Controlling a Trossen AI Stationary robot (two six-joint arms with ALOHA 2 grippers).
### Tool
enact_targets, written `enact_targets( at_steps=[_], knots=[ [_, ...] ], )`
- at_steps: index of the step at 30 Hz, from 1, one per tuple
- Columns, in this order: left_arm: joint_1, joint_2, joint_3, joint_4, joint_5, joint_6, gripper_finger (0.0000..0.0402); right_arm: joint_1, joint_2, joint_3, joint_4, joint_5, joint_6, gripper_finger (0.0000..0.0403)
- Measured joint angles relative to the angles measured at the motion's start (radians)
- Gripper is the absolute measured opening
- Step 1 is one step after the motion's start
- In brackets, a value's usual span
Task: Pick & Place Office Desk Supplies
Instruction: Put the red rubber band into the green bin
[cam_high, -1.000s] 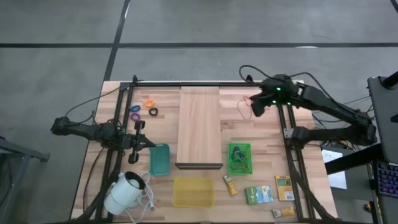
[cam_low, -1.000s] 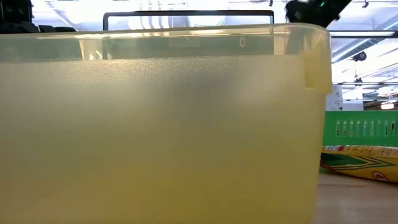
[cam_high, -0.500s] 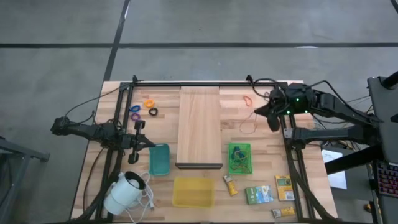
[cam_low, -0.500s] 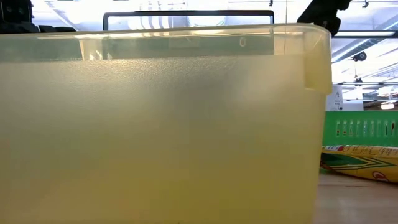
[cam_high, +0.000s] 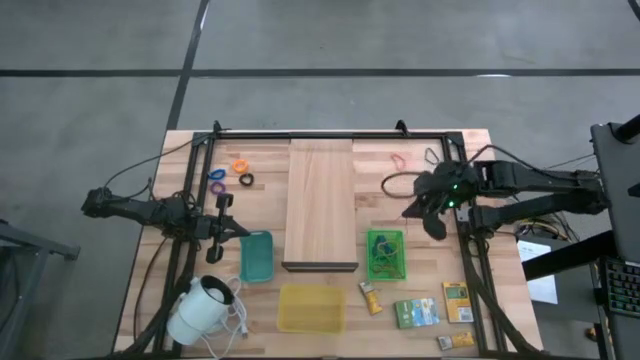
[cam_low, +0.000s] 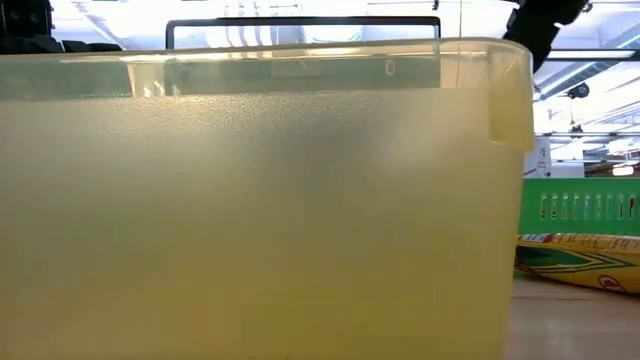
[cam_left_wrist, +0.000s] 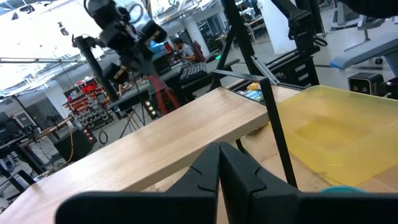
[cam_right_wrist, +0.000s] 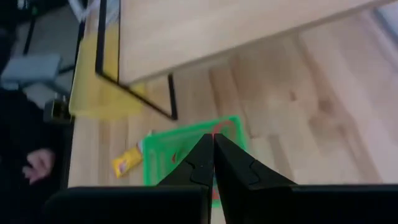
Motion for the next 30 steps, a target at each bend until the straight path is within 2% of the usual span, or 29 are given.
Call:
enact_targets(
  at_steps=[11, 24, 30],
  knots=[
    [0.001, 0.0, 0.0, 0.0, 0.0, 0.0, 0.0012, 0.118, 0.13, -0.058, 0.005, 0.0, 0.003, 0.0008],
    [0.001, 0.0, 0.0, 0.0, 0.0, 0.0, 0.0012, 0.131, 0.363, -0.107, 0.057, 0.006, -0.001, 0.0008],
    [0.001, 0.0, 0.0, 0.0, 0.0, 0.0, 0.0012, 0.131, 0.417, -0.107, 0.056, 0.005, -0.004, 0.0008]
  ],
)
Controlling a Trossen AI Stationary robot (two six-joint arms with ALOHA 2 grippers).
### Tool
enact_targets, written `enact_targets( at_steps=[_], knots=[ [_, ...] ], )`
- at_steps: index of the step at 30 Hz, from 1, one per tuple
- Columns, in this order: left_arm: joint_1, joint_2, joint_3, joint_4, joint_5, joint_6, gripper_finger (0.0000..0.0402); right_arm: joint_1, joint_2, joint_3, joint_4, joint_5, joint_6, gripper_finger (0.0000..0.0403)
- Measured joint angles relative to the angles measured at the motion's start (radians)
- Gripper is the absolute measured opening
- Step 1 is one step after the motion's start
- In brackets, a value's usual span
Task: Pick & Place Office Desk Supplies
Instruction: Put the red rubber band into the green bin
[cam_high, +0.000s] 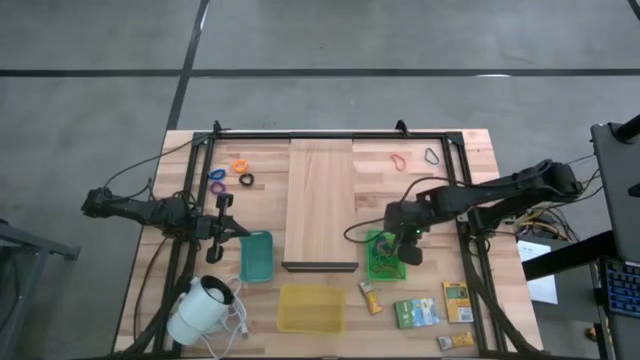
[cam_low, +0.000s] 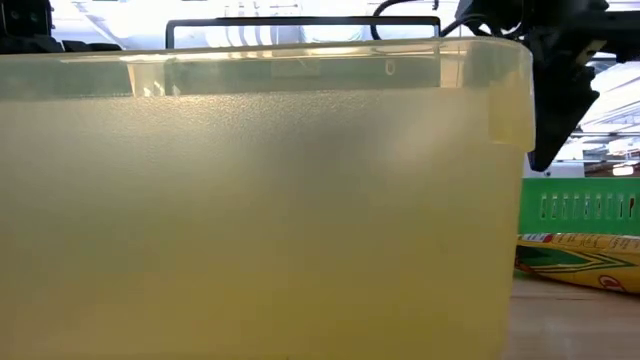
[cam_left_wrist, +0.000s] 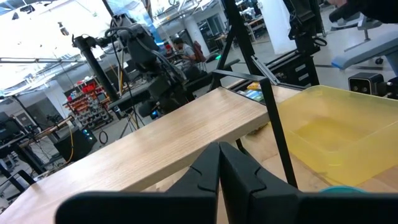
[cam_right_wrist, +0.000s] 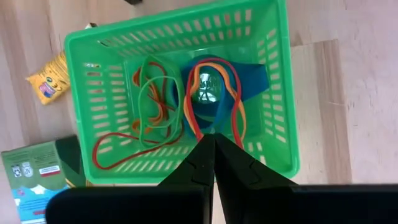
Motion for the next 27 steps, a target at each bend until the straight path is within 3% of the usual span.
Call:
enact_targets(
  at_steps=[9, 22, 27],
  knots=[
    [0.0, 0.0, 0.0, 0.0, 0.0, 0.0, 0.0012, 0.0, -0.054, 0.025, 0.001, 0.009, -0.048, 0.0008],
    [-0.001, 0.0, 0.0, 0.0, 0.0, 0.0, 0.0012, 0.053, -0.221, 0.006, -0.085, 0.27, 0.027, 0.0008],
    [-0.001, 0.0, 0.0, 0.0, 0.0, 0.0, 0.0012, 0.121, -0.296, -0.049, -0.044, 0.294, 0.147, 0.0008]
  ],
)
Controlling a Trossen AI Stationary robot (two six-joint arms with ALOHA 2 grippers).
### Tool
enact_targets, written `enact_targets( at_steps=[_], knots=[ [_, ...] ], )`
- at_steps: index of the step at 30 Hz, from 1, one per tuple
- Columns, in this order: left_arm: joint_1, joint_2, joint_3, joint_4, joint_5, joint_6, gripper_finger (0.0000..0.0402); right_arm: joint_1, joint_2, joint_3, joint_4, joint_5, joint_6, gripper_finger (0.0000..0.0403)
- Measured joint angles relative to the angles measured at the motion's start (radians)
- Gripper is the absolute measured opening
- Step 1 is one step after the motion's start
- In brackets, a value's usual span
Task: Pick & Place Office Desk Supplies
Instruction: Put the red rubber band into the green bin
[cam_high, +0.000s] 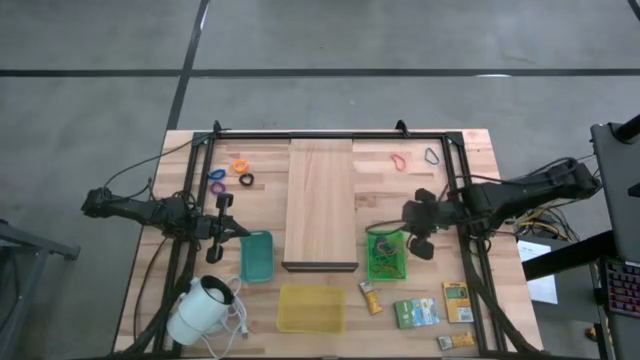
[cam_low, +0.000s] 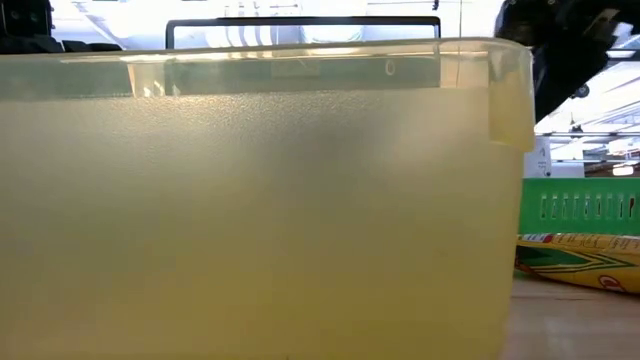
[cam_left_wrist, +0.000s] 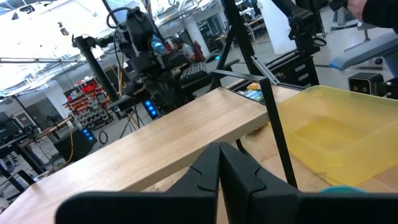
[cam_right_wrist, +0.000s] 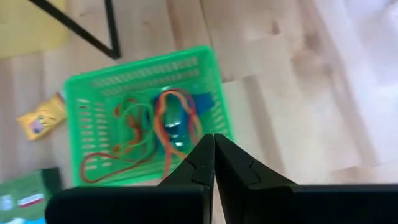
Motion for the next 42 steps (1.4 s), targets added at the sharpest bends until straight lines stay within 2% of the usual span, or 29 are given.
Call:
enact_targets(
  at_steps=[10, 15, 19, 23, 30, 42],
  knots=[
    [0.0, 0.0, 0.0, 0.0, 0.0, 0.0, 0.0012, 0.091, -0.103, -0.208, 0.153, 0.033, 0.2, 0.0013],
    [0.0, 0.0, 0.0, 0.0, 0.0, 0.0, 0.0012, 0.114, -0.214, -0.313, 0.285, 0.084, 0.227, 0.005],
    [0.0, 0.0, 0.0, 0.0, 0.0, 0.0, 0.0012, 0.131, -0.305, -0.387, 0.307, 0.098, 0.223, 0.0088],
    [0.0, 0.0, 0.0, 0.0, 0.0, 0.0, 0.0012, 0.152, -0.381, -0.457, 0.323, 0.099, 0.219, 0.0106],
    [0.0, 0.0, 0.0, 0.0, 0.0, 0.0, 0.0012, 0.172, -0.471, -0.542, 0.338, 0.103, 0.216, 0.0109],
    [0.0, 0.0, 0.0, 0.0, 0.0, 0.0, 0.0012, 0.172, -0.491, -0.642, 0.486, 0.105, 0.206, 0.0109]
  ],
)
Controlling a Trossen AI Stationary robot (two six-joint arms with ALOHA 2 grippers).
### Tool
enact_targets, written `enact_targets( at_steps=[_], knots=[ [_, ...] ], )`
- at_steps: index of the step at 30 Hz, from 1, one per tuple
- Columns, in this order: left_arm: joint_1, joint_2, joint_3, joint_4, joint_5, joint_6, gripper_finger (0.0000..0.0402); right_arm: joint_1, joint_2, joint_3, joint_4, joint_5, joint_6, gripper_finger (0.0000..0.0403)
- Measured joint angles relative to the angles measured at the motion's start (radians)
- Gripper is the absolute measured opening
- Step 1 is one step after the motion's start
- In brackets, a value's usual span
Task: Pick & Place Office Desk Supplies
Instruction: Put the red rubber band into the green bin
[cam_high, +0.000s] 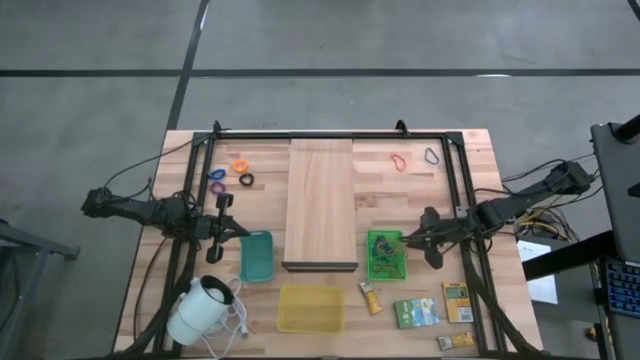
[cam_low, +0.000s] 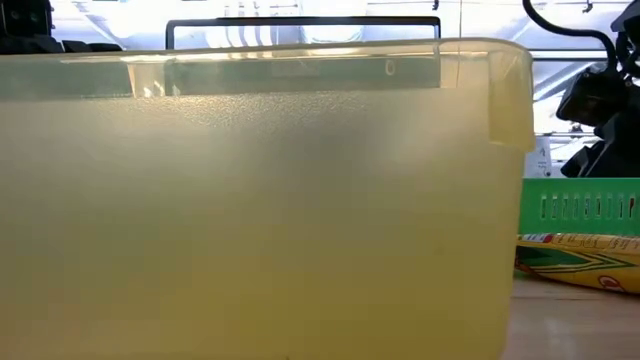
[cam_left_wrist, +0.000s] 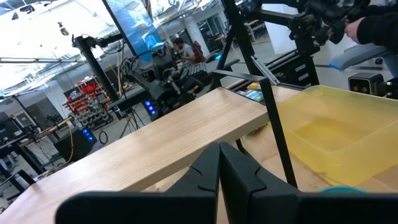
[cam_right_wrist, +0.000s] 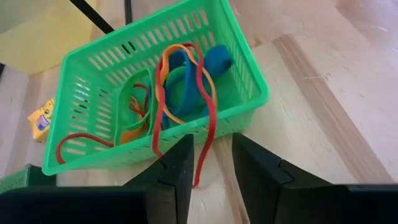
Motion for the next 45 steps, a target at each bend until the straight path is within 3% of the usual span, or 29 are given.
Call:
enact_targets(
  at_steps=[18, 36, 45],
  knots=[
    [0.001, 0.0, 0.0, 0.0, 0.0, 0.0, 0.0012, 0.0, 0.002, -0.024, 0.083, -0.001, -0.017, 0.0103],
    [0.0, 0.0, 0.0, 0.0, 0.0, 0.0, 0.0012, 0.0, 0.002, -0.024, 0.08, -0.002, -0.017, 0.0014],
    [0.0, 0.0, 0.0, 0.0, 0.0, 0.0, 0.0012, 0.0, 0.002, -0.023, 0.078, -0.003, 0.006, 0.0009]
  ],
)
